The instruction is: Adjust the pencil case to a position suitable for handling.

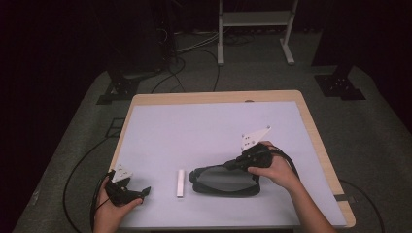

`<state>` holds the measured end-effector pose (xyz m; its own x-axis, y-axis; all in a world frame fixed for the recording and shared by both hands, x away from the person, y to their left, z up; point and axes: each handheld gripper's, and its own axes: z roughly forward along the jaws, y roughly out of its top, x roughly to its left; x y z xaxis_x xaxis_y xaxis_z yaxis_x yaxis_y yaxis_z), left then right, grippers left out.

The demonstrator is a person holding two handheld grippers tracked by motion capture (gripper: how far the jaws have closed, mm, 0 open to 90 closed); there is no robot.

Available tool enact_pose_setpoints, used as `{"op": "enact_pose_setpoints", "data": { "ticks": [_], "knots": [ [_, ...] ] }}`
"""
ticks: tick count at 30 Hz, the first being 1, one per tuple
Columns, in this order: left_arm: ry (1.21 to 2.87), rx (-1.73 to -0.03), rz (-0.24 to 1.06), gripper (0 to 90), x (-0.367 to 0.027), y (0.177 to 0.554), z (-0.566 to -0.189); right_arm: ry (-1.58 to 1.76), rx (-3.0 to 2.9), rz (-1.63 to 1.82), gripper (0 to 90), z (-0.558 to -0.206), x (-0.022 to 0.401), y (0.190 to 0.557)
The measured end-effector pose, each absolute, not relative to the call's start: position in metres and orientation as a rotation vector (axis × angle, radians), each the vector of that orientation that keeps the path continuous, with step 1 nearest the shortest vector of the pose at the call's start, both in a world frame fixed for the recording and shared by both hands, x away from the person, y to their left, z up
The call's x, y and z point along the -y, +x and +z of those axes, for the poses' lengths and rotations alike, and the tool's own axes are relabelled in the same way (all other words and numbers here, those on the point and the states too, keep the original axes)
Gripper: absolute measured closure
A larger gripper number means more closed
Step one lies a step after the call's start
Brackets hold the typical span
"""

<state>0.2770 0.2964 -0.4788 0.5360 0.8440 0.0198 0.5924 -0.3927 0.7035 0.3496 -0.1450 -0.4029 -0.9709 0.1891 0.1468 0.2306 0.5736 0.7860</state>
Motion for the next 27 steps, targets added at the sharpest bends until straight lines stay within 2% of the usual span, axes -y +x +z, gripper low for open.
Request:
{"op": "enact_pose_setpoints", "data": {
  "ticks": [27],
  "knots": [
    [2.123,-1.158,0.5,0.9,-0.296,0.277,-0.479,-0.329,2.778,-1.342,87.3,-0.418,0.134,0.356]
  ]
}}
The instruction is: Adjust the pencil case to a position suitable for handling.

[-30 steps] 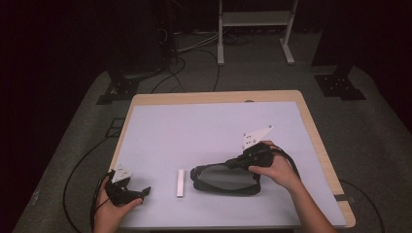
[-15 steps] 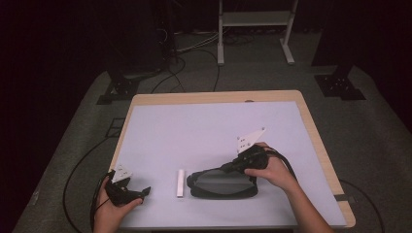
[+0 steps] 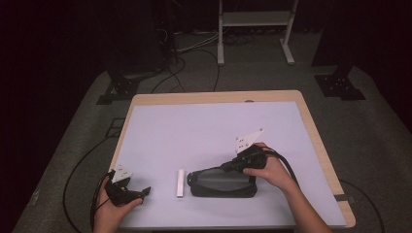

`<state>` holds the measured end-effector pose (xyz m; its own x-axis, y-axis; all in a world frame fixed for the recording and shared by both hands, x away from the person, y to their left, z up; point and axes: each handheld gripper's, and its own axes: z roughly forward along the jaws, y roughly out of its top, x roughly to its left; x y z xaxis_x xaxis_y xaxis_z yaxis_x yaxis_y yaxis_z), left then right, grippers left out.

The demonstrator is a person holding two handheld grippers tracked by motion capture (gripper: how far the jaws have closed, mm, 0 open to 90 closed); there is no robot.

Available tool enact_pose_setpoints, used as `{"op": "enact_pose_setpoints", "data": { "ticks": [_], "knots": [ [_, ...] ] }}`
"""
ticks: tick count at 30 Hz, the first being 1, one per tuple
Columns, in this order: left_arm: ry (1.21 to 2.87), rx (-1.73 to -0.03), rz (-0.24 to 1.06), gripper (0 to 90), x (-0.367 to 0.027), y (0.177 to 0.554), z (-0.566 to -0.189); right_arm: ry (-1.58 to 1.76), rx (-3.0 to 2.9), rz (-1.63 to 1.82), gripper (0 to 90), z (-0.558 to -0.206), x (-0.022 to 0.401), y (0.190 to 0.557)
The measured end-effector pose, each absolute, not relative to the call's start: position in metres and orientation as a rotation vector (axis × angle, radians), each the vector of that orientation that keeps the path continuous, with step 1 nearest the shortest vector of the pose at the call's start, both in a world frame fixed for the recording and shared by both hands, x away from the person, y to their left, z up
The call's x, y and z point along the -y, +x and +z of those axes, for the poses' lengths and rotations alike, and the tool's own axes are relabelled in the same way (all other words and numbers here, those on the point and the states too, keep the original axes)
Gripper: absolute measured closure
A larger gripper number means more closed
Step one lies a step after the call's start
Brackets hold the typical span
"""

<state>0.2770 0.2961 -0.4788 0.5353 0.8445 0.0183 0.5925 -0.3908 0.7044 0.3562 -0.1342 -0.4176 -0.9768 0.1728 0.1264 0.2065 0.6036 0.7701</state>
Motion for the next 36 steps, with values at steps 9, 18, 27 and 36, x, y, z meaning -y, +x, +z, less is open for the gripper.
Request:
{"op": "enact_pose_setpoints", "data": {
  "ticks": [9,18,27,36],
  "knots": [
    [2.123,-1.158,0.5,0.9,-0.296,0.277,-0.479,-0.346,2.78,-1.354,86.1,-0.421,0.133,0.36],
    [2.124,-1.158,0.5,0.9,-0.296,0.277,-0.479,-0.347,2.773,-1.389,75.2,-0.418,0.134,0.358],
    [2.126,-1.157,0.5,0.9,-0.296,0.277,-0.479,-0.418,2.755,-1.475,57.8,-0.405,0.151,0.352],
    [2.126,-1.157,0.499,0.9,-0.296,0.277,-0.479,-0.552,2.771,-1.524,43.2,-0.403,0.169,0.353]
  ]
}}
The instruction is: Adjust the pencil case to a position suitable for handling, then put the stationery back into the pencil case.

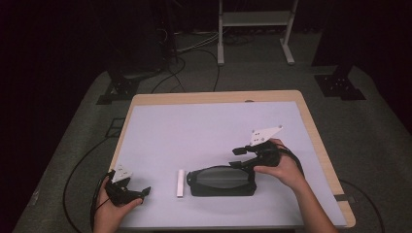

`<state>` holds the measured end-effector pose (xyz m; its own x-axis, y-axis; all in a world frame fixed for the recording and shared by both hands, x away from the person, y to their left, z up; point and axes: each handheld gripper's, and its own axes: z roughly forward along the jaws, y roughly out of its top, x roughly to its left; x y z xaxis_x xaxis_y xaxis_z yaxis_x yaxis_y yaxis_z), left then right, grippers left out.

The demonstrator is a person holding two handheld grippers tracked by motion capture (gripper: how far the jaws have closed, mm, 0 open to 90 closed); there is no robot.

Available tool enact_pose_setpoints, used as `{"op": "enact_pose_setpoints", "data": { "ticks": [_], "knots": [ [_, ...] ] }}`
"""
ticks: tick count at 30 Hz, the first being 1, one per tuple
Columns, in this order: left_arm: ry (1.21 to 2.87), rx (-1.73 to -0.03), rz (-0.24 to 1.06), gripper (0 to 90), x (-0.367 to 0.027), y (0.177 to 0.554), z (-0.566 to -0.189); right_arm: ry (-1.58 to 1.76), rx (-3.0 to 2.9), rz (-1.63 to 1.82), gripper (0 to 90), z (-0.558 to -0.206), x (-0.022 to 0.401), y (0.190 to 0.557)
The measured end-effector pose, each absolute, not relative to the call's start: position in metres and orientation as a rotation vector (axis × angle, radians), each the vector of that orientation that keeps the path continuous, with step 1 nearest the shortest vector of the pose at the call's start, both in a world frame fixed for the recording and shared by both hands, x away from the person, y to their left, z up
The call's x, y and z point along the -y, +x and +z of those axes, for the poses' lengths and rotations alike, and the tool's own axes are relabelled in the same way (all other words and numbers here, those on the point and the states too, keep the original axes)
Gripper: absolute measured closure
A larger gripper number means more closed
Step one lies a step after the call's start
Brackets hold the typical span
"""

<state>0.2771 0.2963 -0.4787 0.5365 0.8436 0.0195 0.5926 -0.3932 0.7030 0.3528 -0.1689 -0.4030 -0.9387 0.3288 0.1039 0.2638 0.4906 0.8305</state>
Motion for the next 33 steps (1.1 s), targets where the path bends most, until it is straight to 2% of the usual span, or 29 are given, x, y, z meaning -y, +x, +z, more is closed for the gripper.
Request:
{"op": "enact_pose_setpoints", "data": {
  "ticks": [5,22,33],
  "knots": [
    [2.127,-1.157,0.499,0.9,-0.296,0.277,-0.479,0.617,-2.604,1.43,36.3,-0.406,0.182,0.356],
    [2.127,-1.156,0.499,0.9,-0.296,0.277,-0.479,0.833,-2.516,1.303,21.5,-0.423,0.217,0.368],
    [2.125,-1.156,0.499,1.0,-0.297,0.277,-0.478,0.975,-2.487,1.18,19.8,-0.44,0.24,0.374]
  ]
}}
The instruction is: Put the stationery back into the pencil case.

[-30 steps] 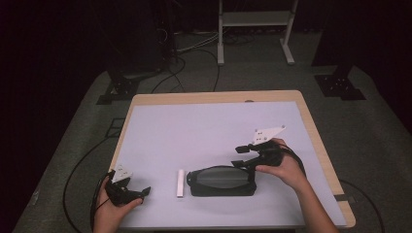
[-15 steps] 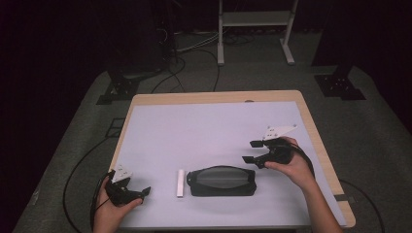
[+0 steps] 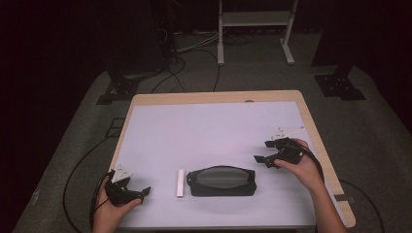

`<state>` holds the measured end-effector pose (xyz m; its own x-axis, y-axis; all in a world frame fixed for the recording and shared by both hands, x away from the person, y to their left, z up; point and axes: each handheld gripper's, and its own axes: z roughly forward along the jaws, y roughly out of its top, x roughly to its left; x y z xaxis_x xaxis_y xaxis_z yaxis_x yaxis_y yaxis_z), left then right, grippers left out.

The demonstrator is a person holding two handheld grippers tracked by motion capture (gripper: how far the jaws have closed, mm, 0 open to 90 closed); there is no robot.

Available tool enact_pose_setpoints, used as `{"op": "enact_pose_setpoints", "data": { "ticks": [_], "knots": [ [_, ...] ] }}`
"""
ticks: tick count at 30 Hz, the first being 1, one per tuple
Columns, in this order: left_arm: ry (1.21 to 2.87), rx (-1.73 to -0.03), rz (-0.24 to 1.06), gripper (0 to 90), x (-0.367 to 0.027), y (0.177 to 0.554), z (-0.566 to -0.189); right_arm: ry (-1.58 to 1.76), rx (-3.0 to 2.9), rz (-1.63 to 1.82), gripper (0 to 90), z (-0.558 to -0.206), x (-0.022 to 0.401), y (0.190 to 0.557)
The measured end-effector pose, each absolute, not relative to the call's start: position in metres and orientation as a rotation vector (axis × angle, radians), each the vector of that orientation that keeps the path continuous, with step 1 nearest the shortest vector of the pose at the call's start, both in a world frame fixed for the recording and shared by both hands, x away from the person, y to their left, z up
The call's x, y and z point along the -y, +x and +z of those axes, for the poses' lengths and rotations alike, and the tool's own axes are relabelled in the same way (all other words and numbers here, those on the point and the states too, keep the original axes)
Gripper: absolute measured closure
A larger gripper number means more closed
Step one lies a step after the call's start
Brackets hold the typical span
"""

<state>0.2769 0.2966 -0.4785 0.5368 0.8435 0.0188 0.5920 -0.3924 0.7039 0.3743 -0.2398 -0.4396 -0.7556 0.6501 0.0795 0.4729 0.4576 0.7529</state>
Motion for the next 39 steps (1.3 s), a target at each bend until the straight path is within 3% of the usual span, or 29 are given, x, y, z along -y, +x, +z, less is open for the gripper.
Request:
{"op": "enact_pose_setpoints", "data": {
  "ticks": [28,30,31,39],
  "knots": [
    [2.123,-1.156,0.512,2.5,-0.296,0.275,-0.477,1.196,-2.388,0.942,15.9,-0.475,0.263,0.382],
    [2.107,-1.169,0.519,4.8,-0.295,0.274,-0.476,1.185,-2.38,0.959,15.8,-0.476,0.264,0.381],
    [2.107,-1.164,0.518,12.5,-0.295,0.273,-0.475,1.16,-2.35,1.0,15.9,-0.48,0.267,0.378],
    [2.128,-1.157,0.49,24.2,-0.29,0.27,-0.468,1.146,-2.328,1.03,15.8,-0.483,0.269,0.376]
  ]
}}
